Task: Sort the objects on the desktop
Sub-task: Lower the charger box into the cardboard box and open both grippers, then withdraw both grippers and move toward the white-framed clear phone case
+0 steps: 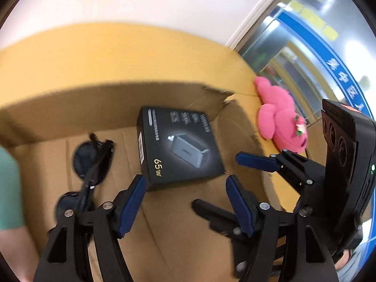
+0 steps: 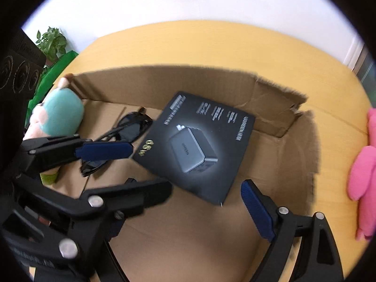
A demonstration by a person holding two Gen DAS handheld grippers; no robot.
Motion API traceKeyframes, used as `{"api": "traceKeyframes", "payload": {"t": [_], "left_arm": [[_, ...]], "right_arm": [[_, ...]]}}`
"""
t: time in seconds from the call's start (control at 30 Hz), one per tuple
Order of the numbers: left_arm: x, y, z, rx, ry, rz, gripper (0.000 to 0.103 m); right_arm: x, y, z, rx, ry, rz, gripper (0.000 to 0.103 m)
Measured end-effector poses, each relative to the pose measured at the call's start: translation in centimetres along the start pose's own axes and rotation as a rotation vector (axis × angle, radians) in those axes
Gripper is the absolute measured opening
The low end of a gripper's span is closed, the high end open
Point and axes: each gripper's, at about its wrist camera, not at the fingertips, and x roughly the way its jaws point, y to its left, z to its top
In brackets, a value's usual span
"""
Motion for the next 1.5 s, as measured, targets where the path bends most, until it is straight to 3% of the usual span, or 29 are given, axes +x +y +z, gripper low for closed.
{"api": "traceKeyframes", "payload": {"t": [0.2,0.33,0.43,0.63,0.77,0.83,1.1,1.23,1.37,1.5], "left_arm": [[-10.8,-1.4,-5.6,0.154,-0.183,0.099,0.095],[-17.2,1.0,-11.0,0.141,-0.269,0.155,0.098],[-19.7,2.5,-14.4,0.119,-0.303,0.186,0.099],[-18.5,5.7,-18.5,0.094,-0.219,0.213,0.101],[-16.9,7.9,-20.2,0.023,-0.159,0.206,0.100],[-16.8,8.2,-21.4,0.004,-0.157,0.183,0.100],[-16.8,6.8,-22.8,0.074,-0.118,0.224,0.098],[-18.6,6.3,-23.3,0.056,-0.172,0.257,0.098],[-22.7,4.1,-24.5,0.049,-0.311,0.255,0.099],[-25.4,1.4,-25.9,0.074,-0.401,0.244,0.103]], "right_arm": [[-8.1,3.3,-4.3,-0.051,-0.193,0.070,0.091],[-11.3,5.8,-9.6,-0.067,-0.284,0.117,0.092],[-11.2,7.0,-12.8,-0.058,-0.300,0.104,0.092],[-8.7,7.1,-15.3,0.069,-0.236,0.149,0.092],[-7.3,6.4,-16.6,0.128,-0.201,0.088,0.092],[-7.3,6.5,-17.1,0.115,-0.213,0.065,0.092],[-8.3,6.8,-18.6,0.088,-0.232,0.006,0.092],[-10.0,7.4,-19.0,0.069,-0.272,0.020,0.092],[-13.1,9.7,-19.4,-0.027,-0.353,-0.005,0.092],[-15.0,11.7,-20.2,-0.090,-0.399,0.015,0.092]]}}
